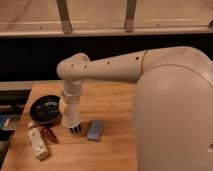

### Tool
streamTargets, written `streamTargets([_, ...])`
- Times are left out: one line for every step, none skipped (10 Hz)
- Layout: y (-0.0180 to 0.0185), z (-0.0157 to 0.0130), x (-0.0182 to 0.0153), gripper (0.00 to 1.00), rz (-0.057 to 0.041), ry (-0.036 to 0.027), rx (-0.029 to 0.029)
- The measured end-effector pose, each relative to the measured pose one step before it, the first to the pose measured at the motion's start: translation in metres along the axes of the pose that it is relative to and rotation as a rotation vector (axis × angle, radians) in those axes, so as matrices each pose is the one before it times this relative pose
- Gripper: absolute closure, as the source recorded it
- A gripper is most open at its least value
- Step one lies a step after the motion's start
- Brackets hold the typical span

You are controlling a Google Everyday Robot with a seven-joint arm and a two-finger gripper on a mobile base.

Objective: Place the ceramic cup over the eraser

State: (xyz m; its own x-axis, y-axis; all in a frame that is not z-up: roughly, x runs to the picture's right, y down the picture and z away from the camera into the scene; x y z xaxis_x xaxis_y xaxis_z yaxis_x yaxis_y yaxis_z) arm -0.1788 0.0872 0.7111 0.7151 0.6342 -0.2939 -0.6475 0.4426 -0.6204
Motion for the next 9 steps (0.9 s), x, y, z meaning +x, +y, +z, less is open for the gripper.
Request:
streamTargets([0.00000,-0.00012,-0.00001,0.53,0.00001,-0.00015,0.00004])
streamTargets([-0.00039,-0.00015,0.00013,0.44,0.00072,-0.00032,0.00024])
streamTargets([0.00024,0.00008,-0.00010,0.34,-0.00042,0.00010,-0.00015])
streamTargets([-0.00009,-0.00005,0.00004,0.24,0.00018,-0.00006,0.00005])
streamTargets([-0.00008,-0.00002,0.00004,0.20,0.00016,-0.00003,0.00003])
streamTargets([-0.00003,0.00003,0.00006,0.20,0.00004,0.00012,0.00002])
streamTargets([-0.00010,-0.00008,0.00002,0.20,0.00024,-0.00017,0.00005])
streamTargets([-0.00019,-0.00025,-0.00004,0.20,0.00043,-0.00056,0.00013])
streamTargets([0.00000,0.00013,0.00007,0.20,-0.00007,0.00027,-0.00004])
